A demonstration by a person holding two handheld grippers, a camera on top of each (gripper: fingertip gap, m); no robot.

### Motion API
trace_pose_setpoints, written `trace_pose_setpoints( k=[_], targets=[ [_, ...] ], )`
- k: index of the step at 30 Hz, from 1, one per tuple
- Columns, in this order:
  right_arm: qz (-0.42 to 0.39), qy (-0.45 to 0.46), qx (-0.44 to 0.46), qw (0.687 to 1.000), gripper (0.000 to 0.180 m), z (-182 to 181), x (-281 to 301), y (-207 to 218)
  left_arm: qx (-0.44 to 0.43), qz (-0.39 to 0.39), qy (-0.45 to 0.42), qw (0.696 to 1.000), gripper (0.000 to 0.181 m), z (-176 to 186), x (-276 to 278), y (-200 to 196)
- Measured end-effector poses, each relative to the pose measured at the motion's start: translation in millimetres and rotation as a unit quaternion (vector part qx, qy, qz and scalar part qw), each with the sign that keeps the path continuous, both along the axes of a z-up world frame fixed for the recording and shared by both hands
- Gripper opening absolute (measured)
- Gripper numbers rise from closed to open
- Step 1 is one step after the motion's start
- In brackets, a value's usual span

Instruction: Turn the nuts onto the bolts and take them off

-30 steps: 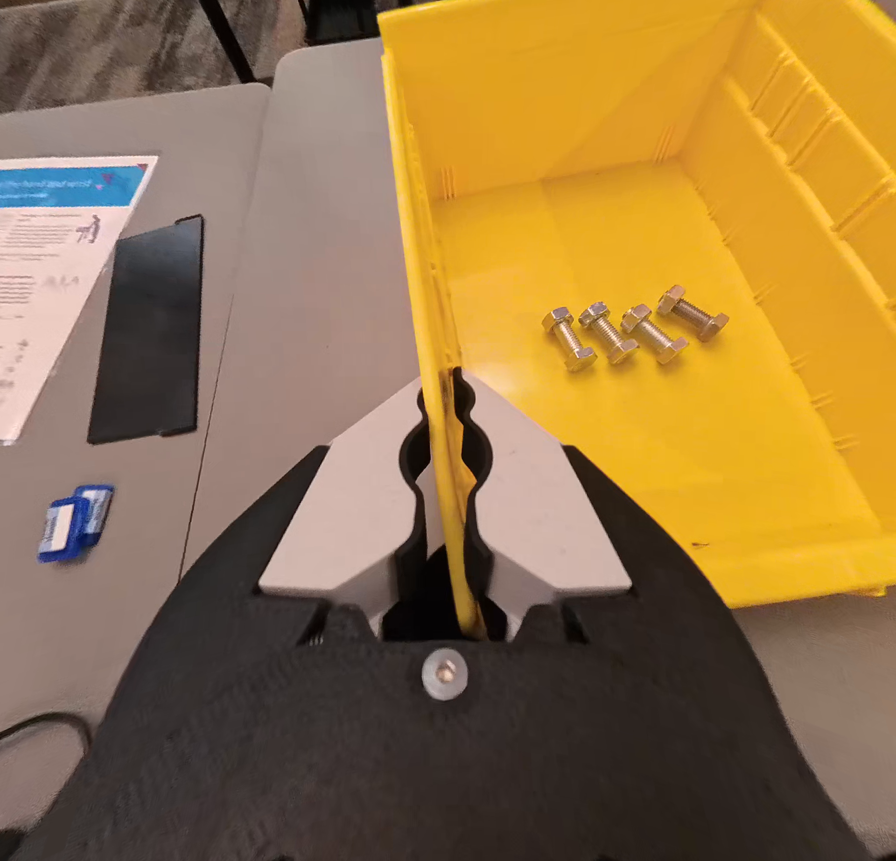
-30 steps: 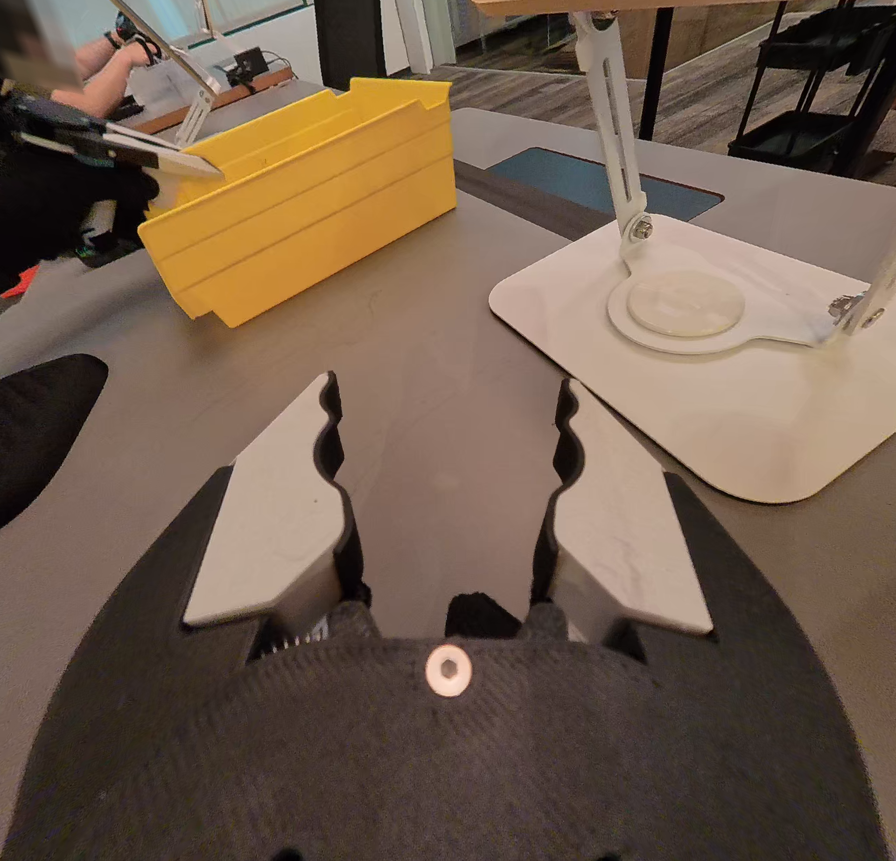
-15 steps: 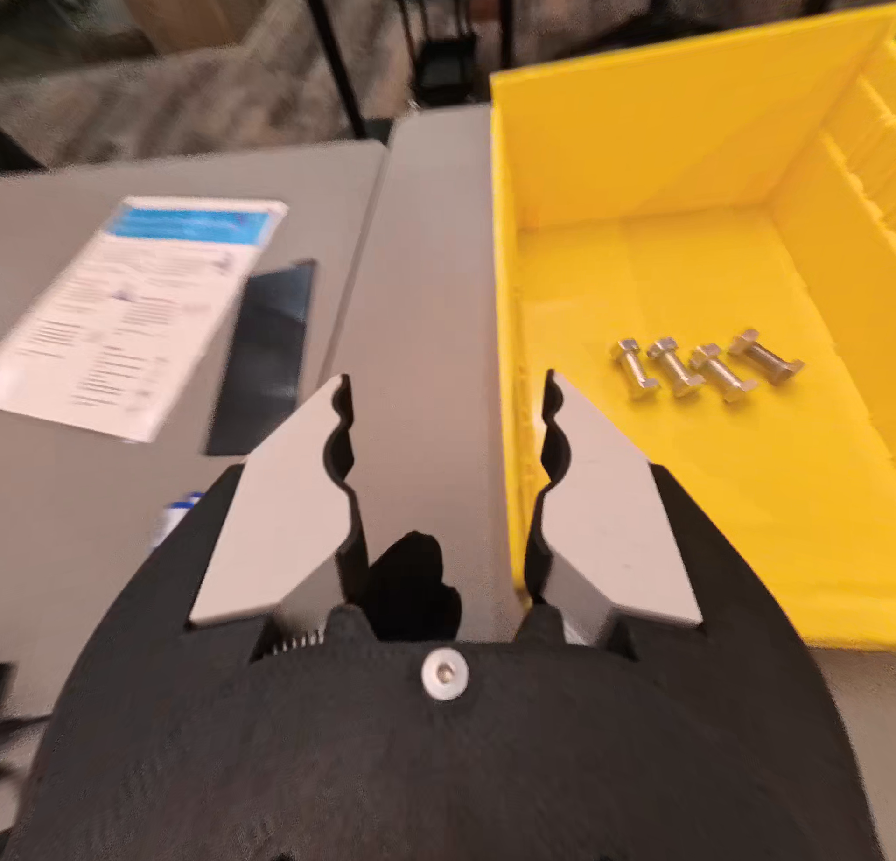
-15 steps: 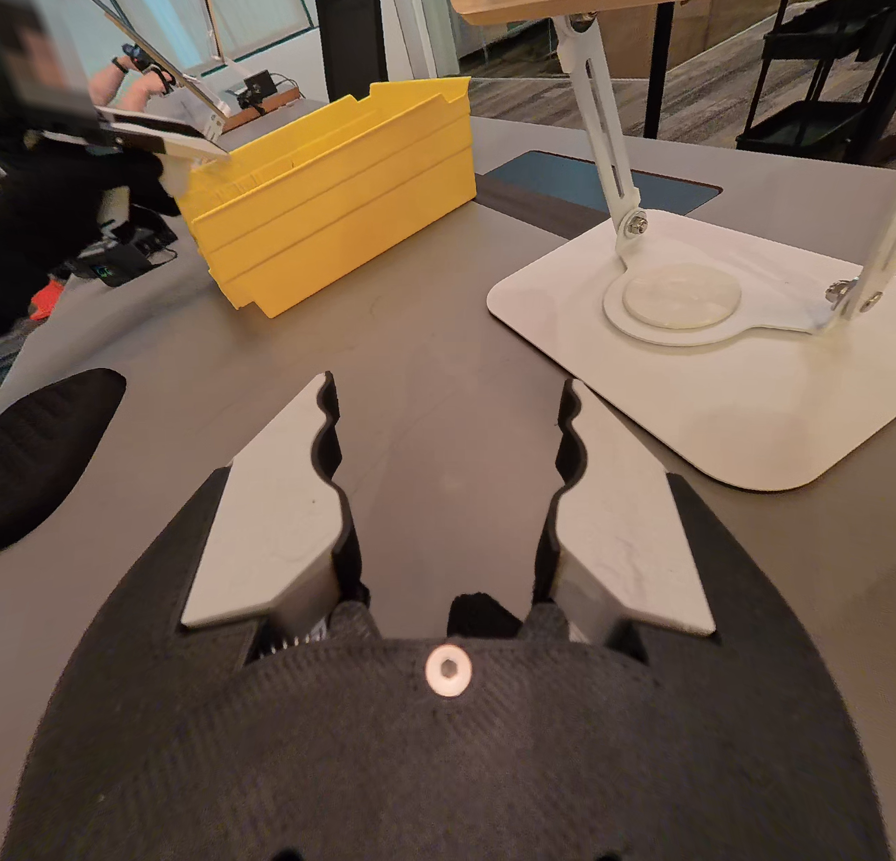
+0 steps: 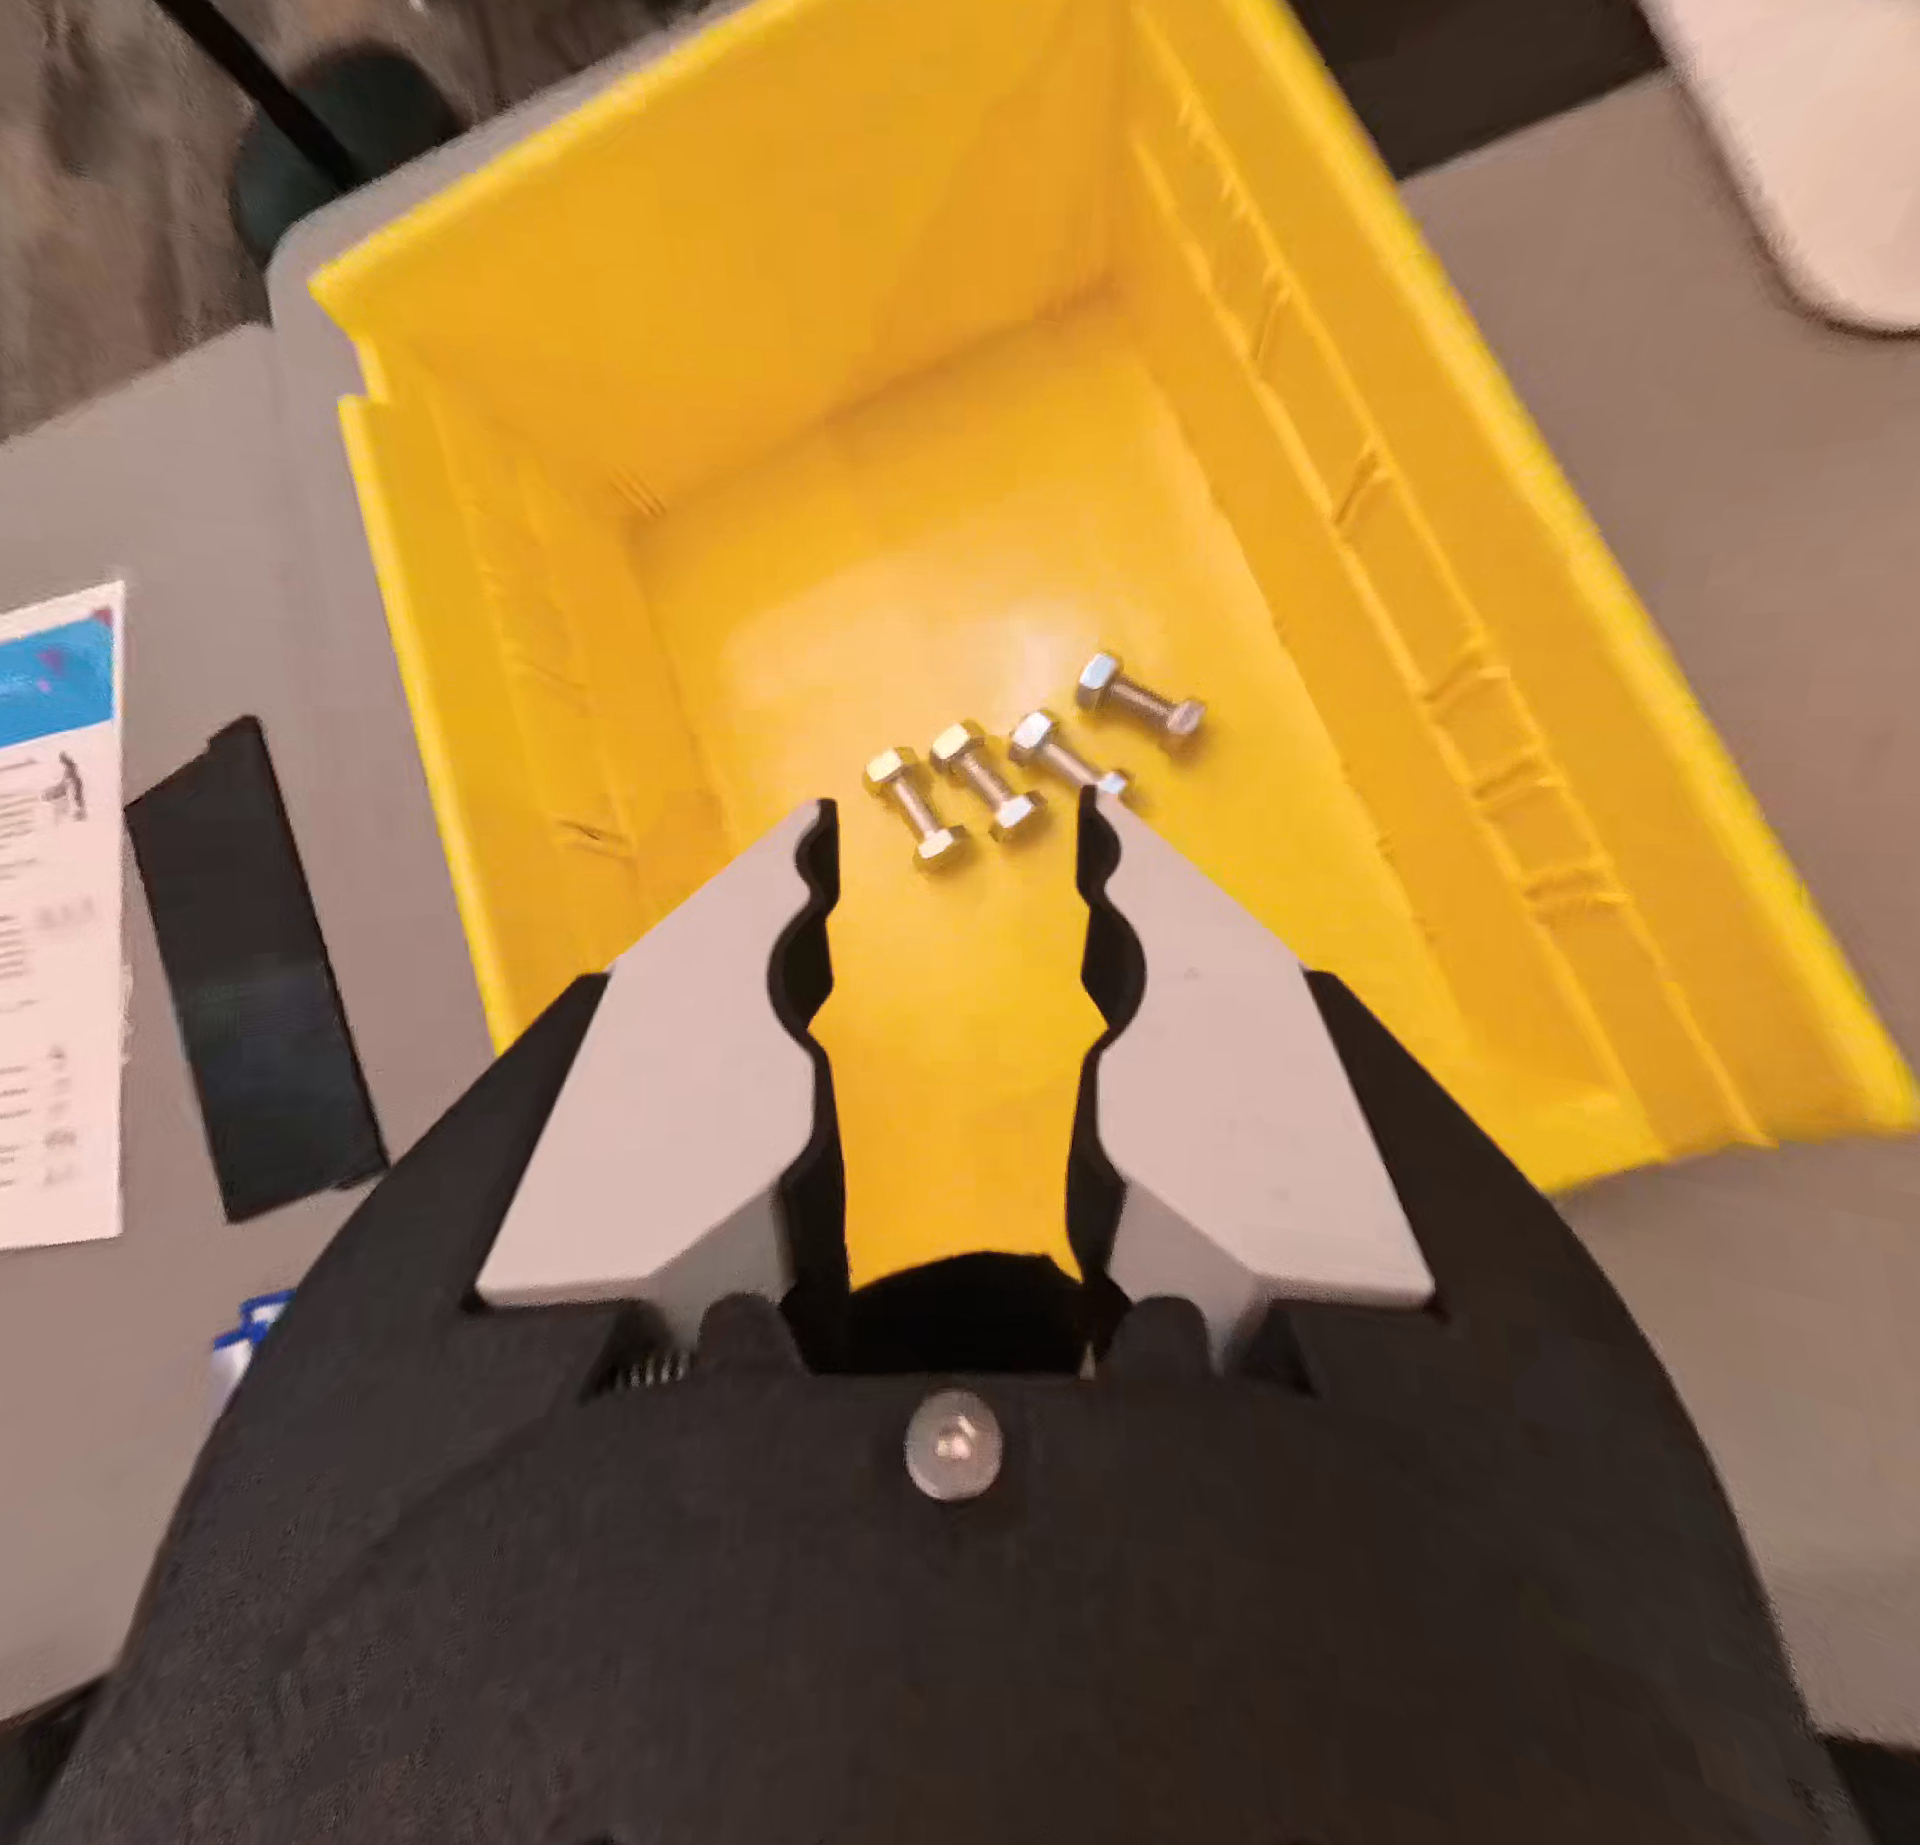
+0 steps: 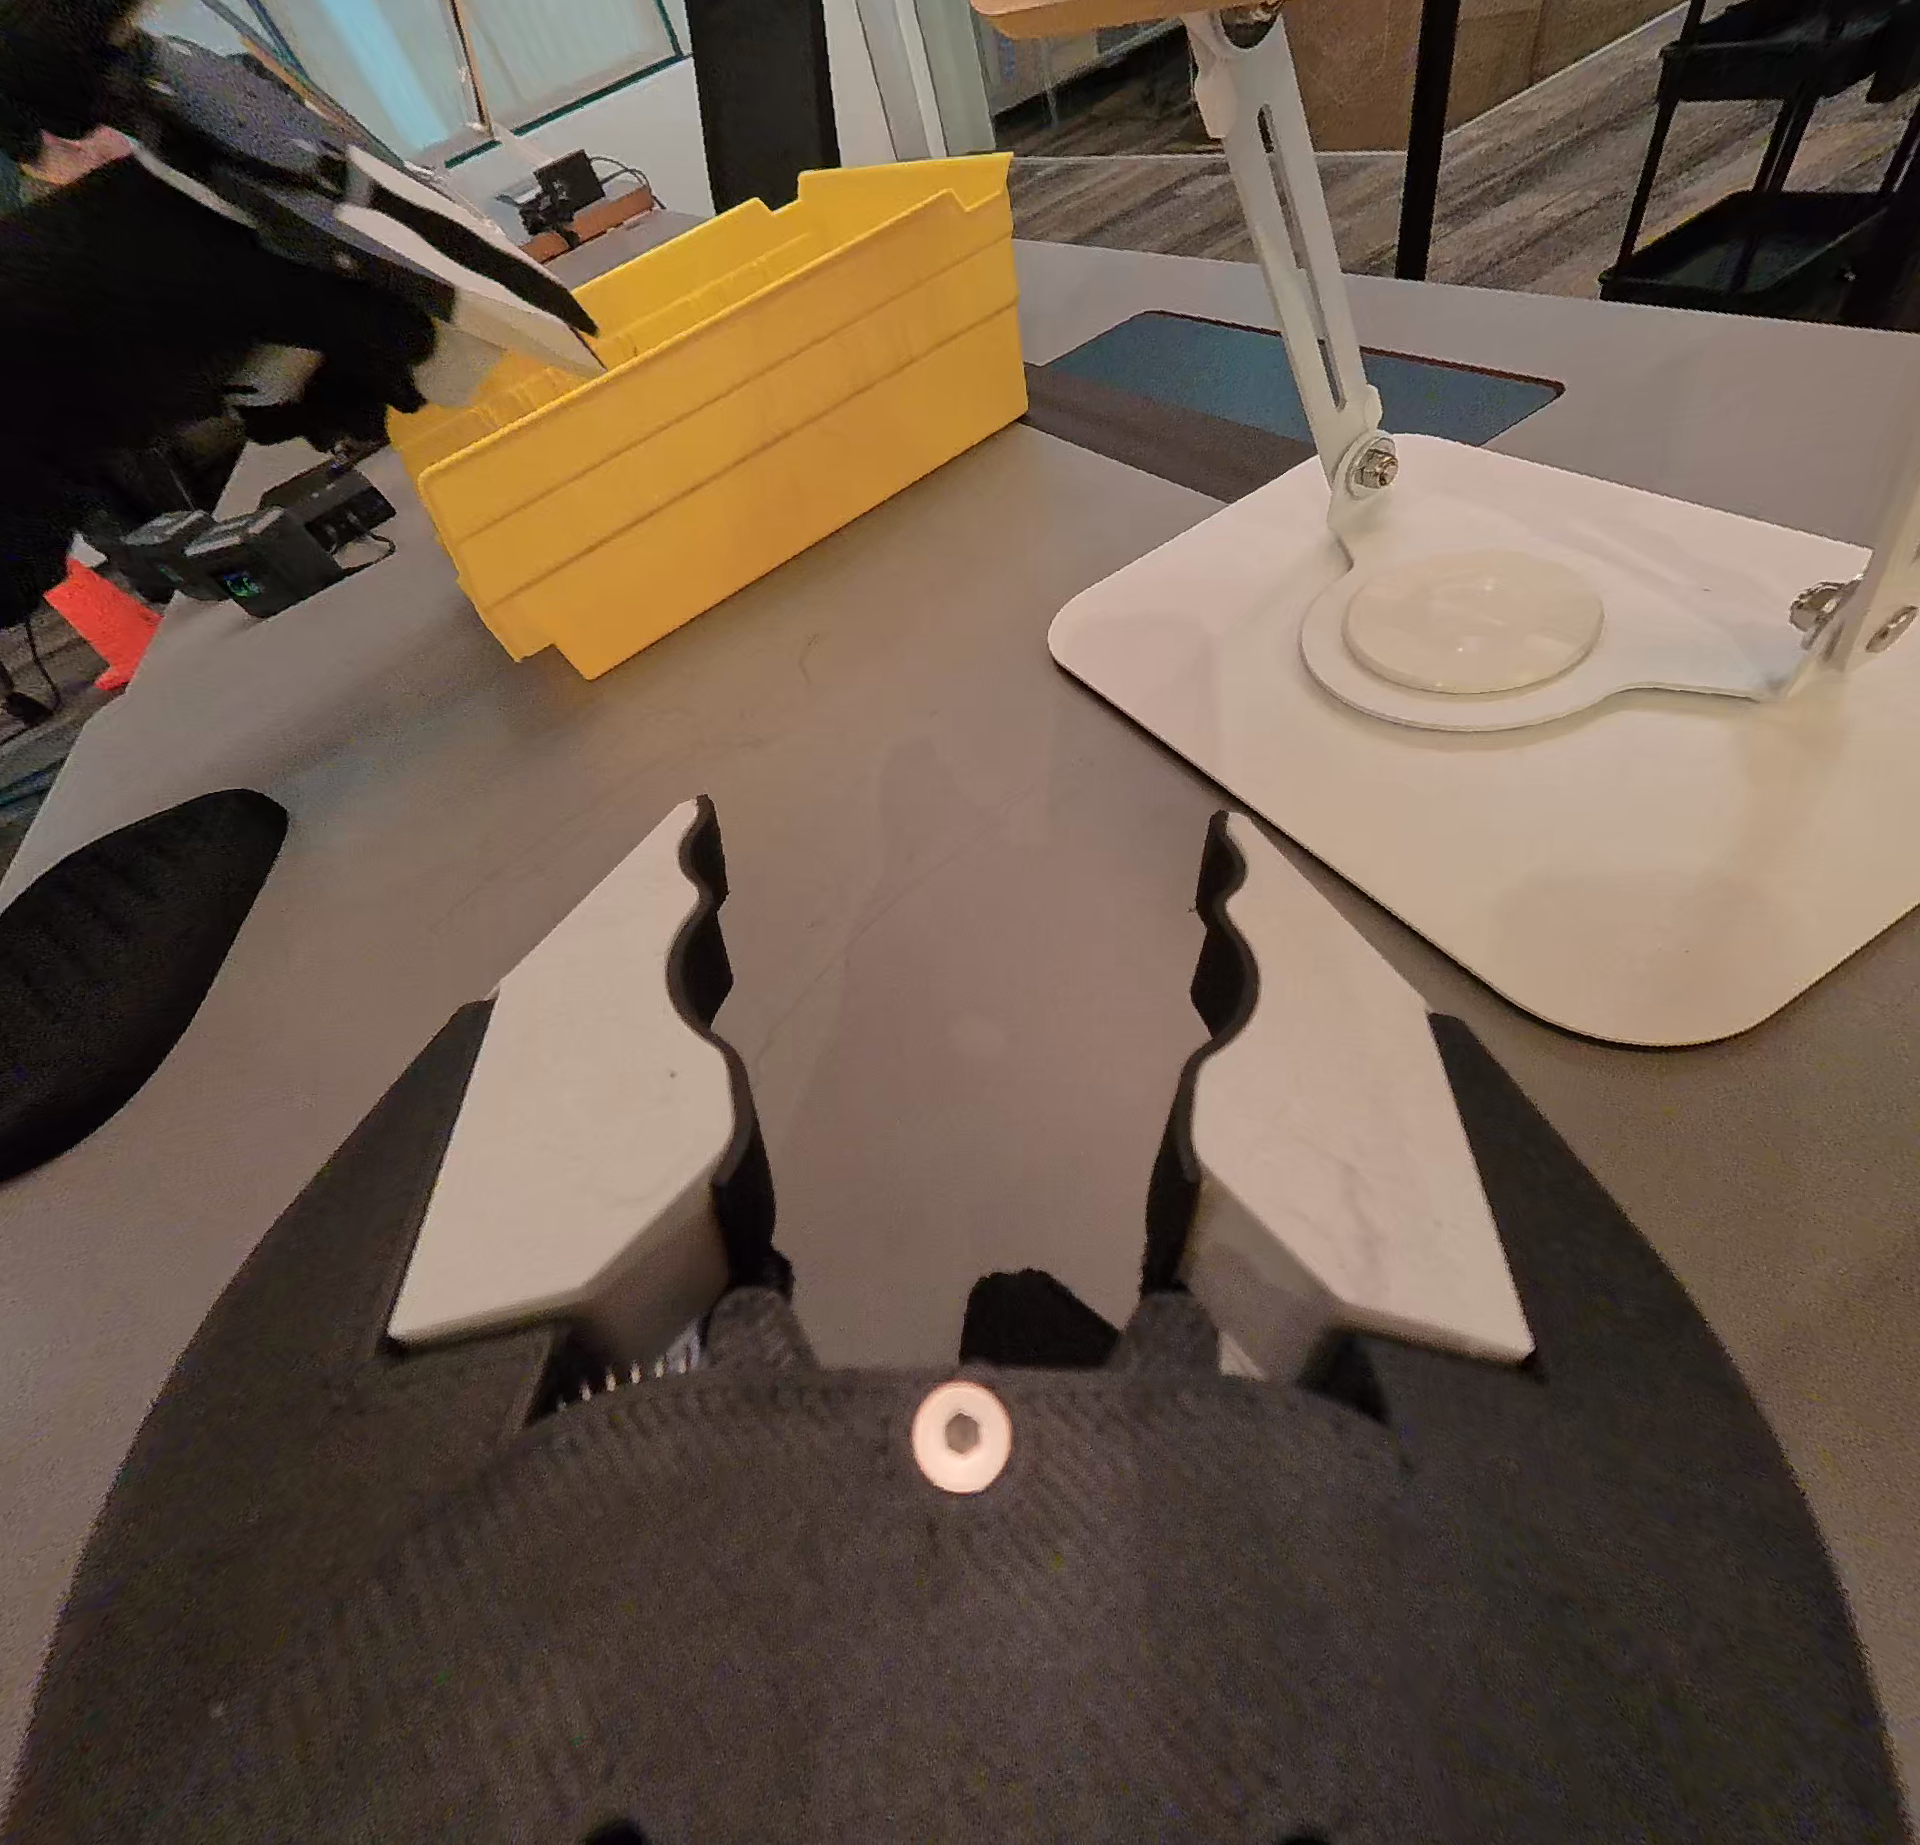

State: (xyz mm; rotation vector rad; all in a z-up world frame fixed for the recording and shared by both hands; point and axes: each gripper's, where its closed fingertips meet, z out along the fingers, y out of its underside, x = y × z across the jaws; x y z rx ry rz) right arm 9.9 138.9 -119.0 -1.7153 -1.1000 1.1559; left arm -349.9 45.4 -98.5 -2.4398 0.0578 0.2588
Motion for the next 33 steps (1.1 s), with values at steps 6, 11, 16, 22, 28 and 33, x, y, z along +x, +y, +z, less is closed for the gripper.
trace_pose_setpoints(
  k=[6, 11, 16, 22, 28, 33],
  targets=[
    [0.002, 0.001, -0.005, 1.0, 0.09, -0.2, 0.0, 0.3, -0.114, 0.045, -0.029, 0.992, 0.038, -54.4, -17.5, 10.5],
    [0.003, 0.003, -0.009, 1.0, 0.09, 0.0, 0.1, 0.5, -0.163, 0.078, -0.002, 0.984, 0.032, -73.3, -37.7, 8.3],
    [0.001, 0.009, -0.017, 1.0, 0.09, 1.1, 1.1, 1.9, -0.178, 0.082, -0.021, 0.98, 0.027, -88.3, -35.0, 10.1],
    [0.002, 0.009, -0.017, 1.0, 0.09, 1.1, 1.2, 1.6, -0.154, 0.069, -0.046, 0.985, 0.009, -91.9, -31.8, 18.2],
    [0.0, 0.01, -0.016, 1.0, 0.09, 1.7, 1.3, 2.2, -0.058, 0.055, -0.003, 0.997, 0.008, -56.1, -30.7, 25.7],
    [0.001, 0.03, 0.011, 0.999, 0.088, 16.6, -1.1, -1.0, 0.164, -0.045, 0.051, 0.984, 0.008, 52.5, 28.6, 51.8]
  ],
)
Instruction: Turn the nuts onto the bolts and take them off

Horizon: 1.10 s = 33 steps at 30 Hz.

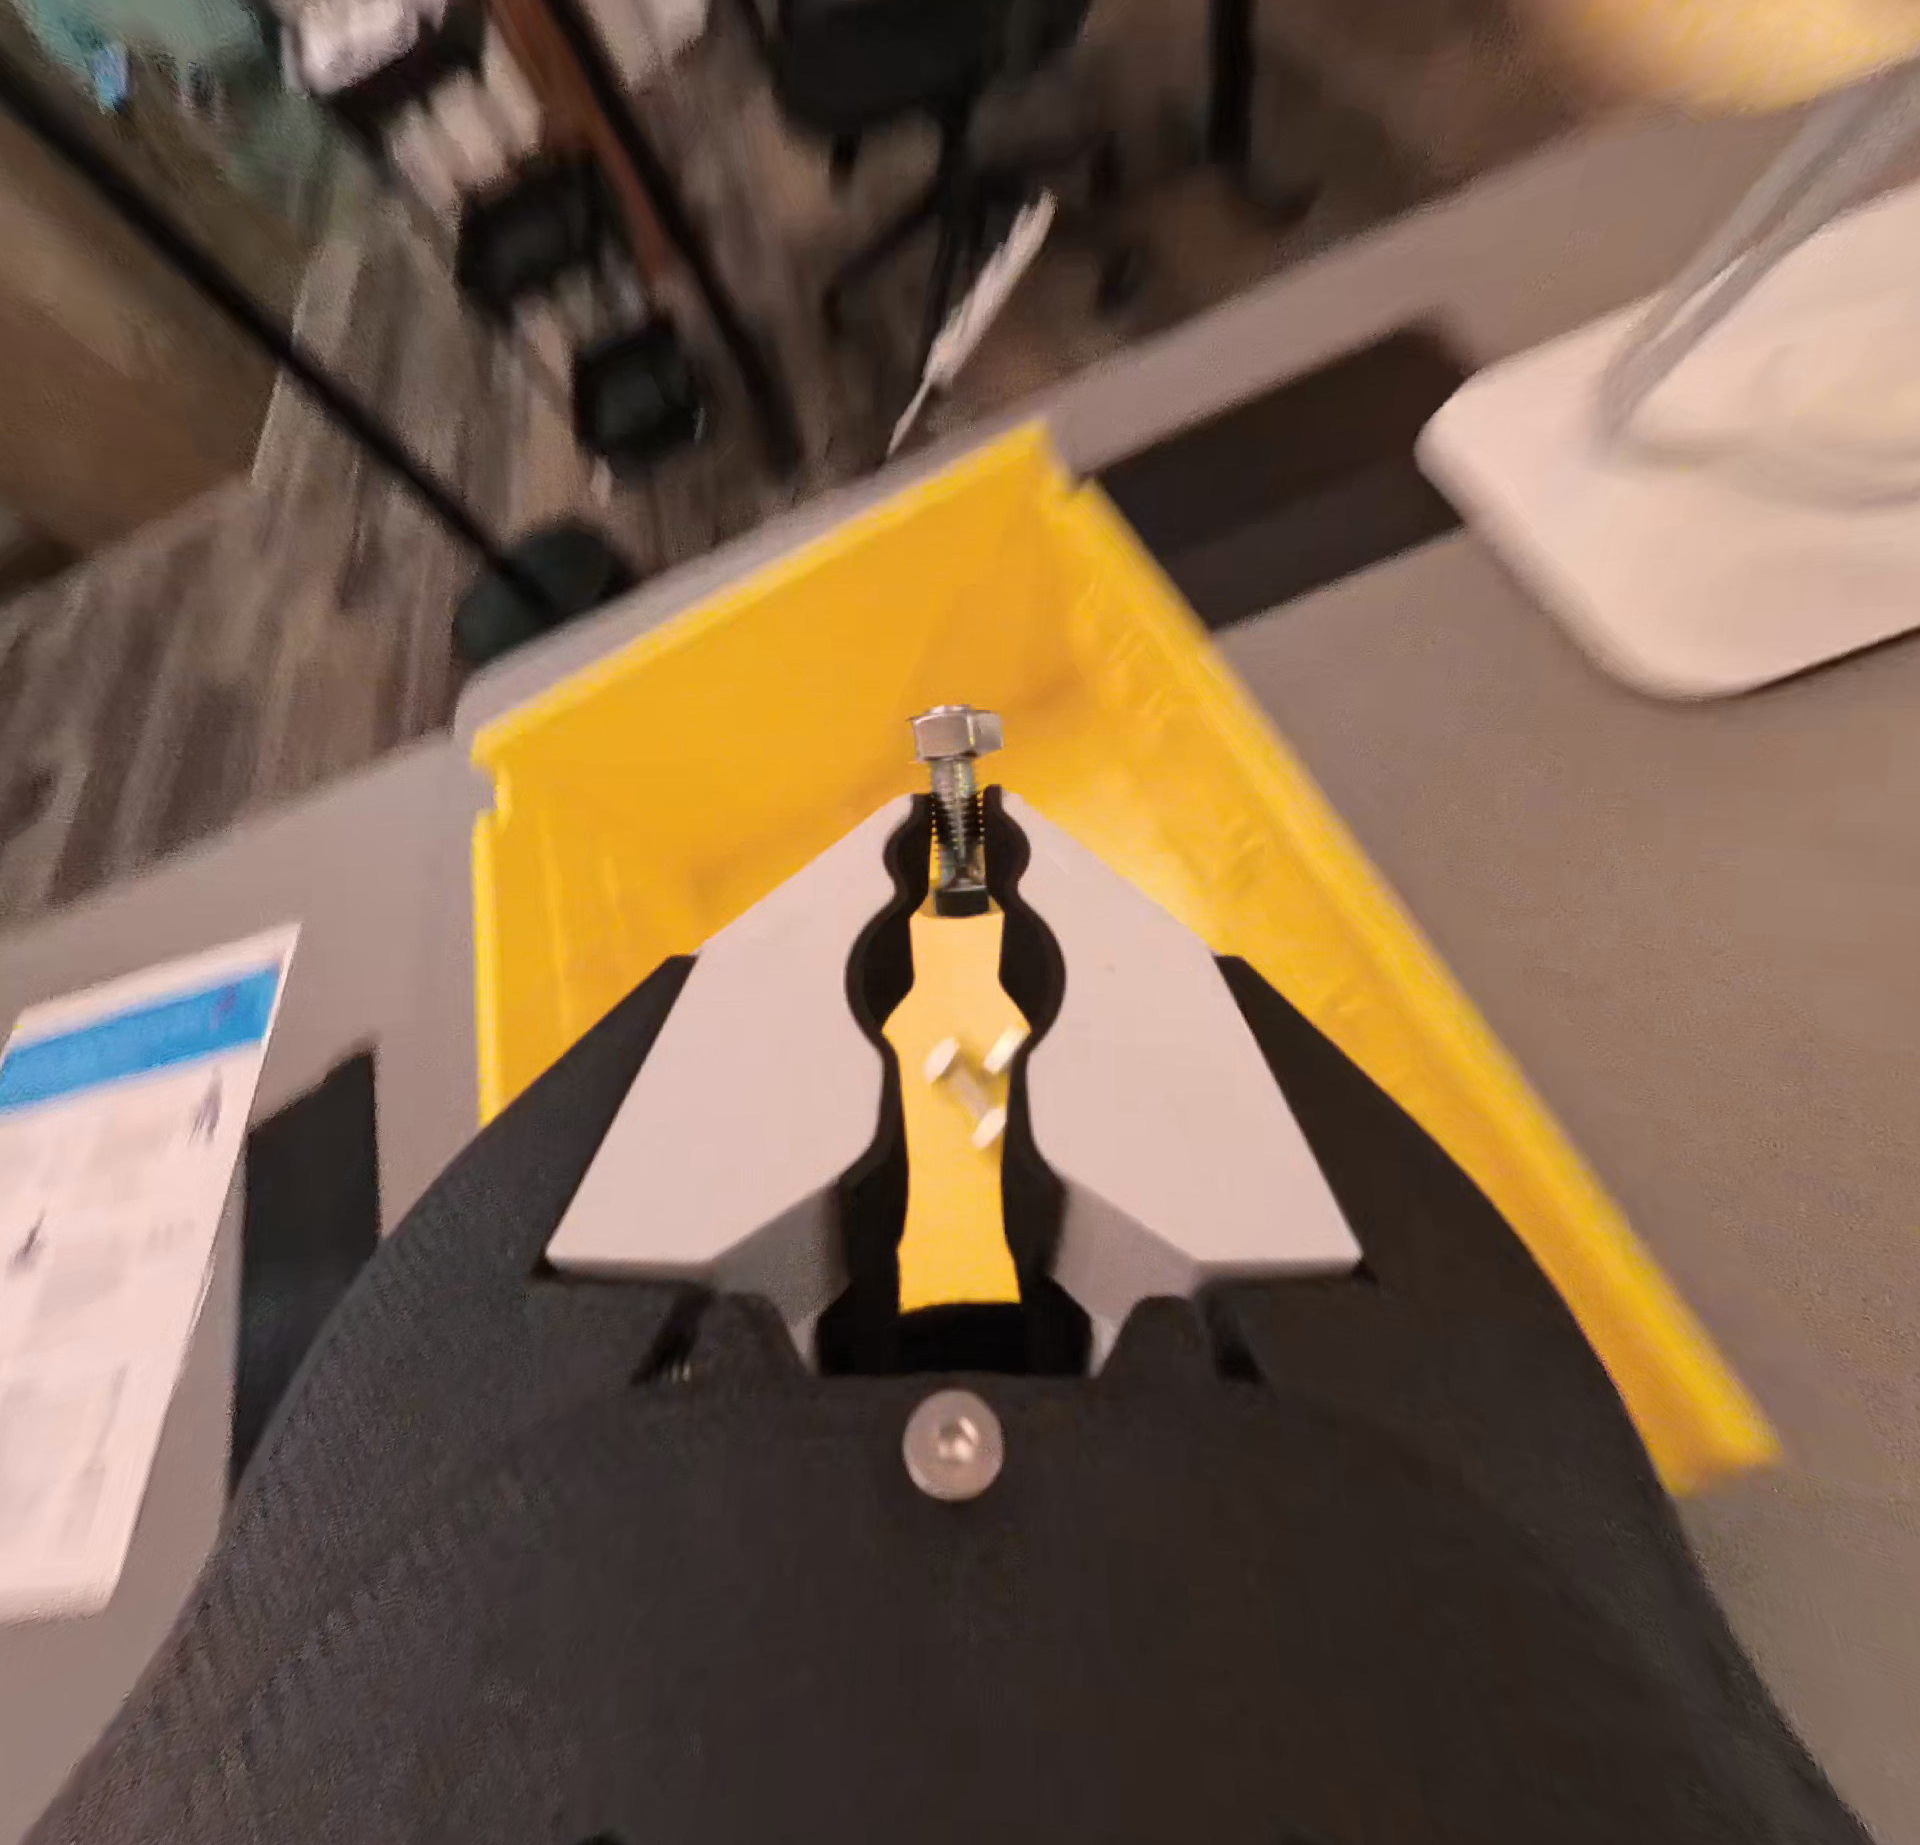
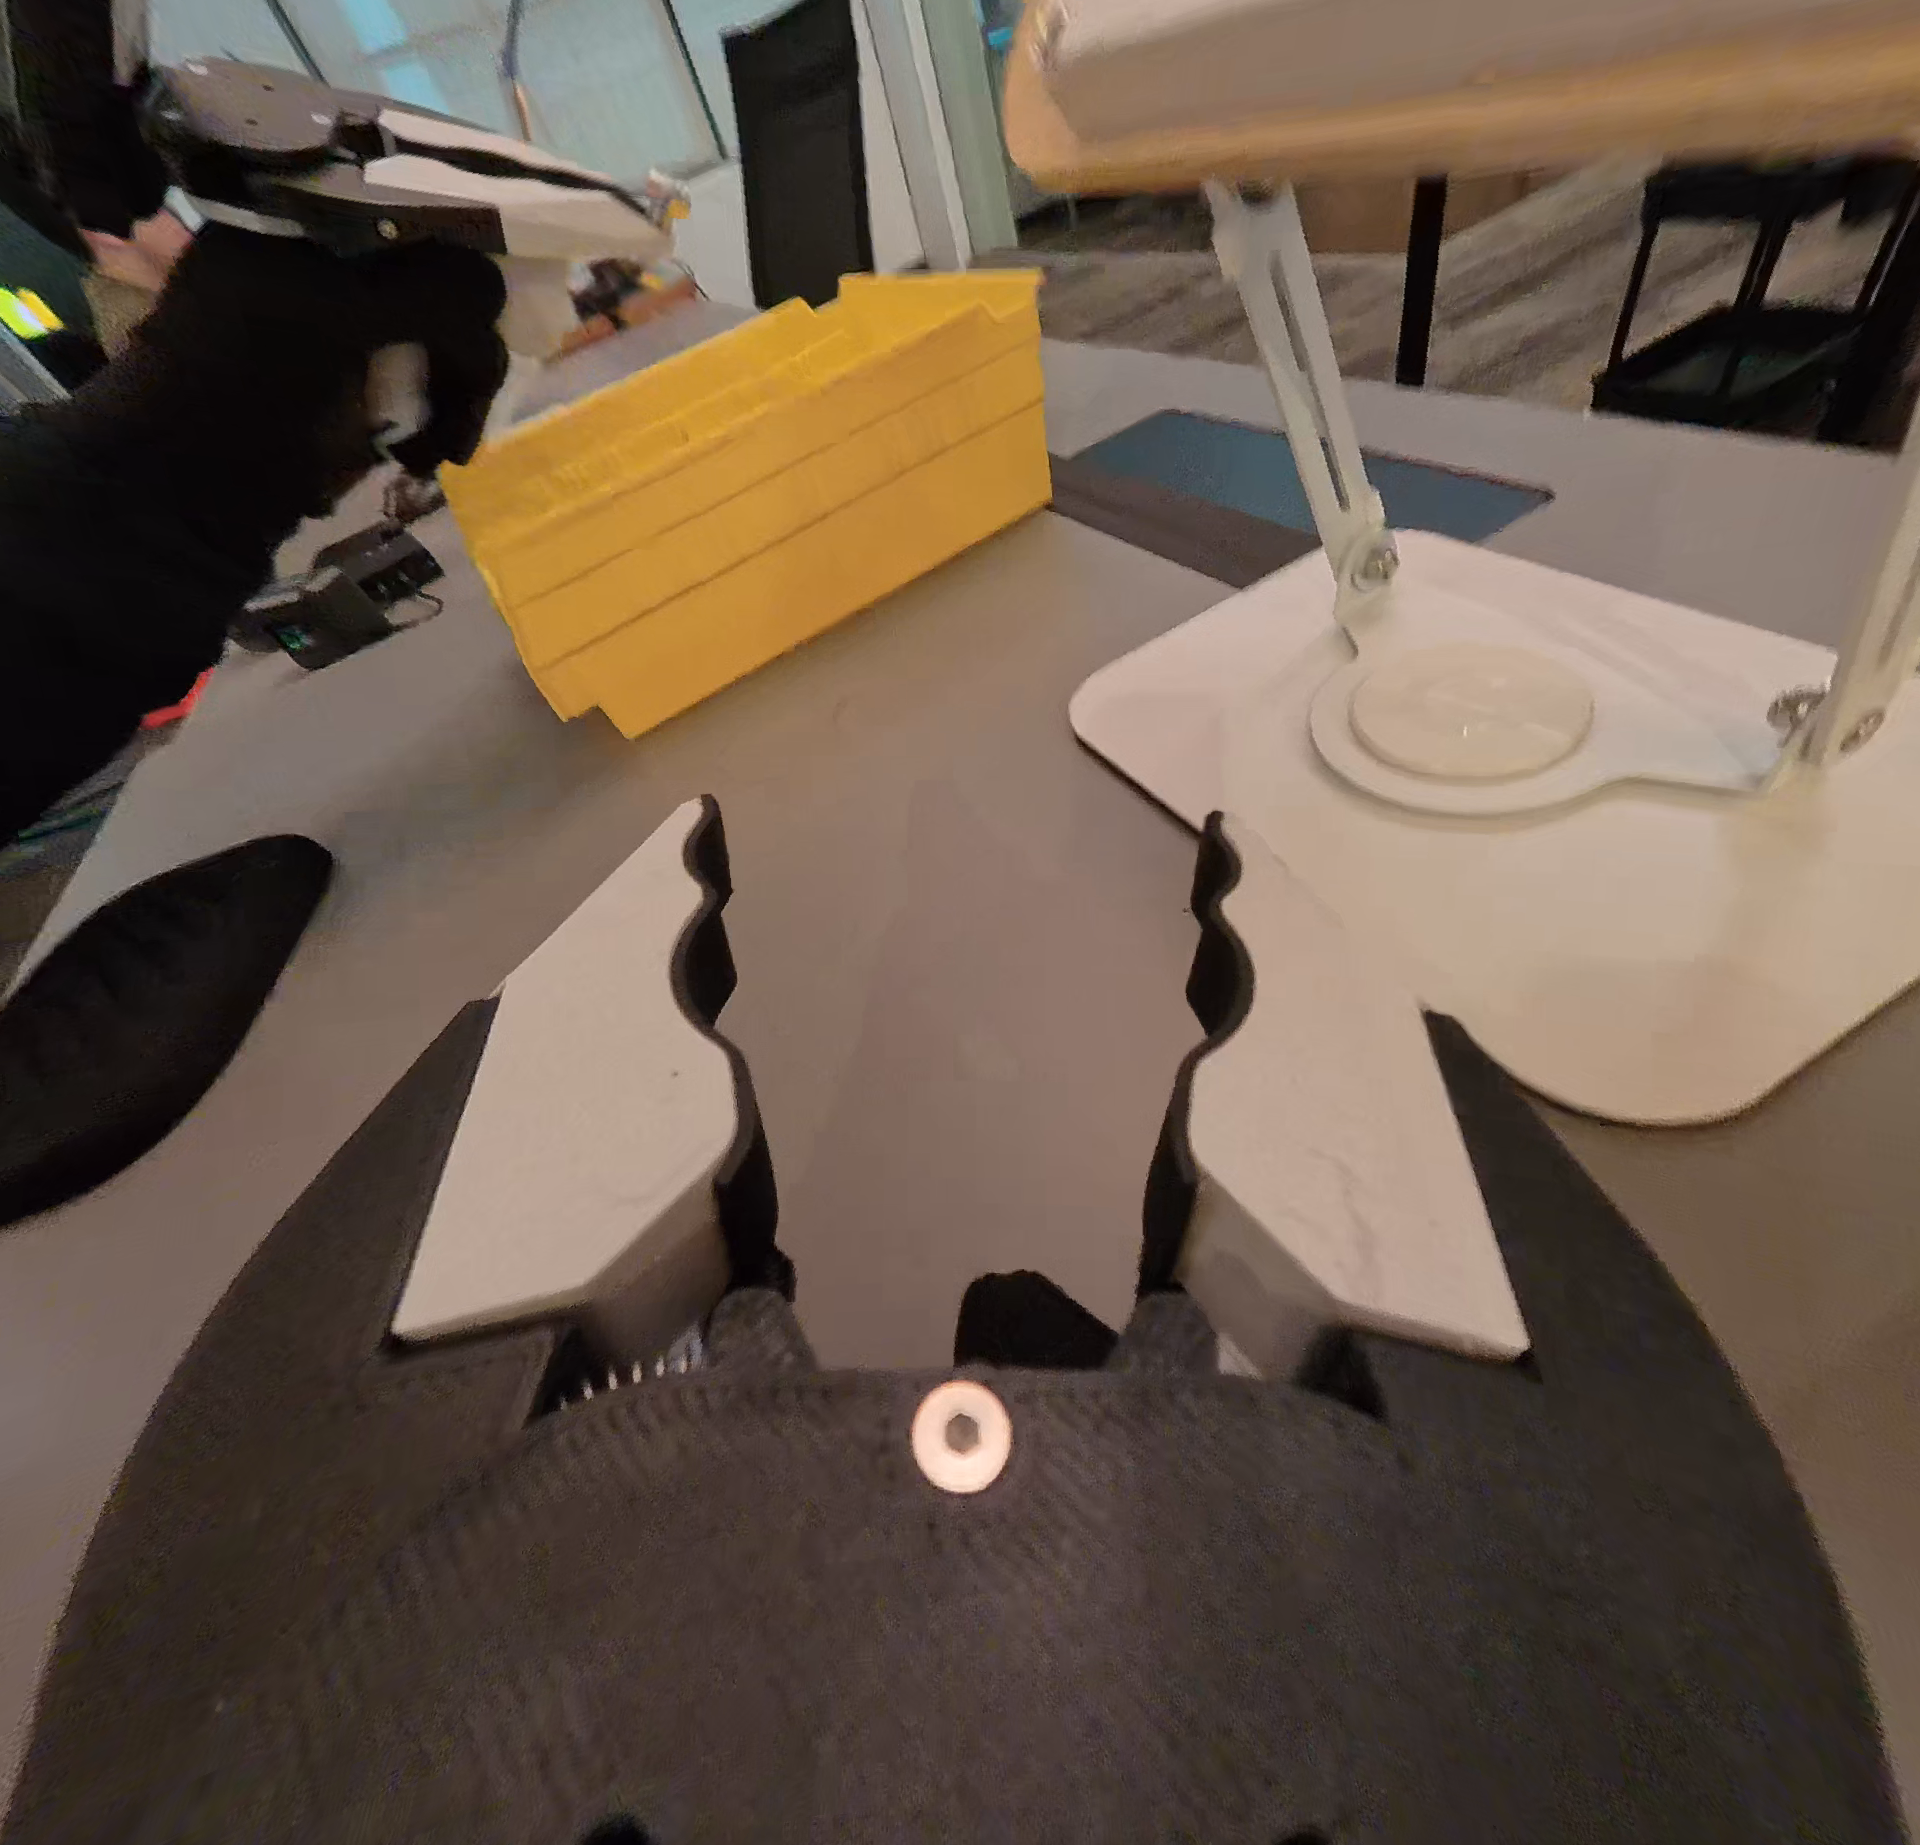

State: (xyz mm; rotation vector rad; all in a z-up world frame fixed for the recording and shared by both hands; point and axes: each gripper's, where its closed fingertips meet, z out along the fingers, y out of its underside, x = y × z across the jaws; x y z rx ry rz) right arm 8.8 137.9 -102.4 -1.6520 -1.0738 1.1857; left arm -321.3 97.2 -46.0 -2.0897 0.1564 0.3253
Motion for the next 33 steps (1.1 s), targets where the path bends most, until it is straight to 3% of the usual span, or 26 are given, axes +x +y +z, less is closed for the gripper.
trace_pose_setpoints(
  k=[5, 9, 12, 21, 28, 33],
  targets=[
    [0.039, 0.066, 0.027, 0.997, 0.076, 61.9, -8.5, -14.9, 0.194, -0.192, -0.019, 0.962, 0.008, 90.3, 130.7, 22.8],
    [0.056, 0.119, 0.053, 0.99, 0.065, 120.1, -11.0, -11.9, 0.26, -0.305, -0.071, 0.913, 0.008, 114.7, 223.1, 39.1],
    [0.043, 0.167, 0.056, 0.983, 0.057, 143.7, -5.5, 3.4, 0.271, -0.362, -0.097, 0.886, 0.008, 105.3, 274.1, 51.3],
    [0.039, 0.156, 0.018, 0.987, 0.045, 87.8, 1.3, 24.1, 0.196, -0.428, -0.075, 0.879, 0.008, 15.3, 343.4, 63.7],
    [0.052, 0.132, 0.017, 0.99, 0.019, 75.1, -2.0, 22.2, 0.19, -0.43, -0.044, 0.882, 0.008, 5.4, 342.9, 66.8],
    [0.049, 0.127, 0.019, 0.99, 0.017, 73.6, -4.5, 20.0, 0.194, -0.427, -0.05, 0.882, 0.008, 6.1, 343.2, 66.1]
  ],
)
